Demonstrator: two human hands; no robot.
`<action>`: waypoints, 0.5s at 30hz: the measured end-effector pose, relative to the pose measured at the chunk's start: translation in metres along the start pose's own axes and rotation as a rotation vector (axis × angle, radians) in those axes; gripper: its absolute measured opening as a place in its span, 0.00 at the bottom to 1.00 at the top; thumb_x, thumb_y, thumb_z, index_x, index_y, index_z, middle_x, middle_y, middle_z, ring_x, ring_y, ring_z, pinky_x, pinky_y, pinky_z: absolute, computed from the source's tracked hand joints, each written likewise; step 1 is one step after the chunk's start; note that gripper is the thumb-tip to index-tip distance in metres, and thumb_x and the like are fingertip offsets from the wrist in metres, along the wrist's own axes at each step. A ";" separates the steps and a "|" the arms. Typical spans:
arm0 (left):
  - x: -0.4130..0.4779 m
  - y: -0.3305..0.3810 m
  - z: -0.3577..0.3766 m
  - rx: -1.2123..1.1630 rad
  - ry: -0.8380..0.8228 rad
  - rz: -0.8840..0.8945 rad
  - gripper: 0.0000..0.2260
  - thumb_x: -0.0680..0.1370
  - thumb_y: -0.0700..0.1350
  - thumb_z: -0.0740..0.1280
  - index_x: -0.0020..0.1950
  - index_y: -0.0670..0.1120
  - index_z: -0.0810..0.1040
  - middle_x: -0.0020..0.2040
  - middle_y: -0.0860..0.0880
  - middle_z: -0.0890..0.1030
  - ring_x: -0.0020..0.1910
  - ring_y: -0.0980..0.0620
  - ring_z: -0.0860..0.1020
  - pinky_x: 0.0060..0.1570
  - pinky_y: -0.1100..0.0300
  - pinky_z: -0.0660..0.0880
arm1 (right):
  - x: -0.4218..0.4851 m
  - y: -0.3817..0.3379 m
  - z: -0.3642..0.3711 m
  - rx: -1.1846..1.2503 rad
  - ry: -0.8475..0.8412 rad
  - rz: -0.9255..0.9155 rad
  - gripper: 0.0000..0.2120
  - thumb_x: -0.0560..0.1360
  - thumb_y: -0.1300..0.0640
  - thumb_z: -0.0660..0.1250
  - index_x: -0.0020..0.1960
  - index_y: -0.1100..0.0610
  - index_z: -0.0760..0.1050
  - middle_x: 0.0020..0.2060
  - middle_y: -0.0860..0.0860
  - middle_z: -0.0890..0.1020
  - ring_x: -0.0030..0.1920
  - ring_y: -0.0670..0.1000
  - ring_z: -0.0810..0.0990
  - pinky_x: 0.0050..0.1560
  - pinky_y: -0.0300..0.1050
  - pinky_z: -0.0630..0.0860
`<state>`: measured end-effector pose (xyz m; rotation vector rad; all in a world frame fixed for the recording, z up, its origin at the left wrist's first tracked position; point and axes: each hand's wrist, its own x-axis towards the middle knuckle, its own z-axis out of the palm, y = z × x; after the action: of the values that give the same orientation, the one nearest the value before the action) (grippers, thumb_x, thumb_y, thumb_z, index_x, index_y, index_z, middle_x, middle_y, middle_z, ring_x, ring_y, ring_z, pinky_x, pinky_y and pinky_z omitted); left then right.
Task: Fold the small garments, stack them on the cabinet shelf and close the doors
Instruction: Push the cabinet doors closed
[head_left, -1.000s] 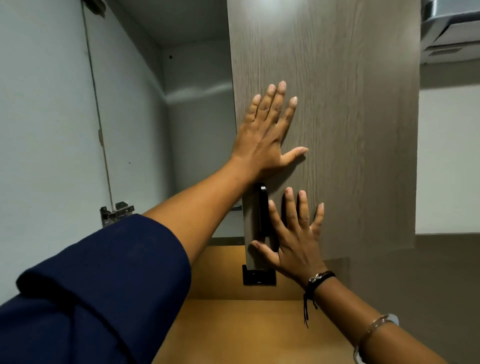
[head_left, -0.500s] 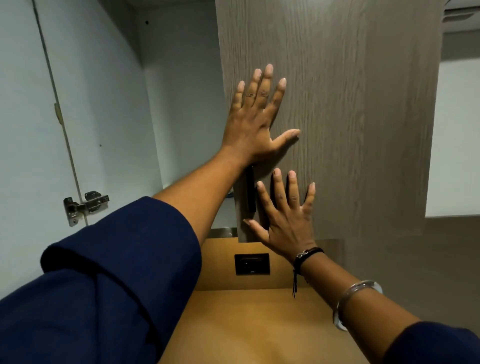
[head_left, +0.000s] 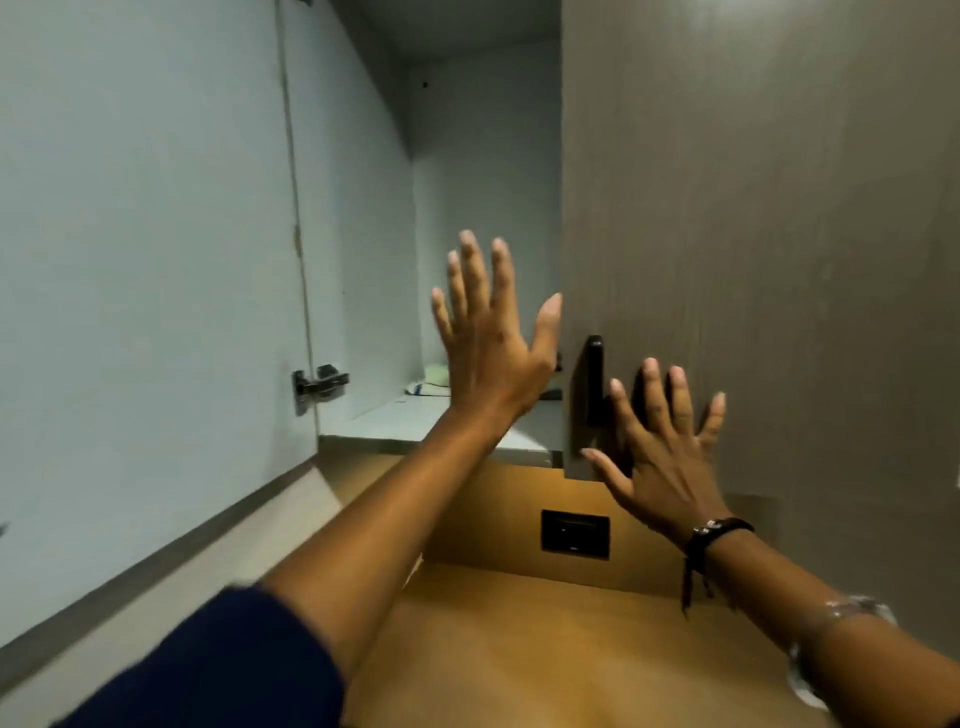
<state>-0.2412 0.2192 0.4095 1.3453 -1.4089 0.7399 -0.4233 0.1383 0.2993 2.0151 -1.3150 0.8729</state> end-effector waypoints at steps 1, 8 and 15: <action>-0.021 -0.018 -0.025 0.017 0.047 -0.022 0.35 0.80 0.61 0.55 0.80 0.47 0.47 0.80 0.43 0.42 0.79 0.45 0.41 0.76 0.44 0.39 | -0.002 -0.006 -0.008 0.042 0.001 0.000 0.39 0.73 0.30 0.45 0.78 0.48 0.47 0.78 0.56 0.42 0.77 0.61 0.41 0.70 0.74 0.42; -0.126 -0.110 -0.202 0.272 0.397 -0.196 0.34 0.78 0.55 0.60 0.79 0.41 0.55 0.79 0.37 0.48 0.79 0.42 0.47 0.76 0.41 0.43 | 0.027 -0.119 -0.103 0.246 0.203 -0.345 0.39 0.73 0.30 0.44 0.78 0.50 0.48 0.78 0.58 0.45 0.77 0.61 0.43 0.71 0.72 0.42; -0.146 -0.159 -0.288 0.173 0.404 -0.344 0.34 0.78 0.58 0.57 0.80 0.47 0.50 0.81 0.49 0.49 0.79 0.52 0.49 0.77 0.44 0.51 | 0.064 -0.301 -0.232 0.314 0.515 -0.807 0.37 0.74 0.29 0.44 0.78 0.47 0.50 0.78 0.54 0.51 0.77 0.62 0.45 0.71 0.71 0.45</action>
<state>-0.0369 0.5040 0.3283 1.4267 -0.7862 0.8553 -0.1733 0.3832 0.4601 2.0718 -0.0497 1.1091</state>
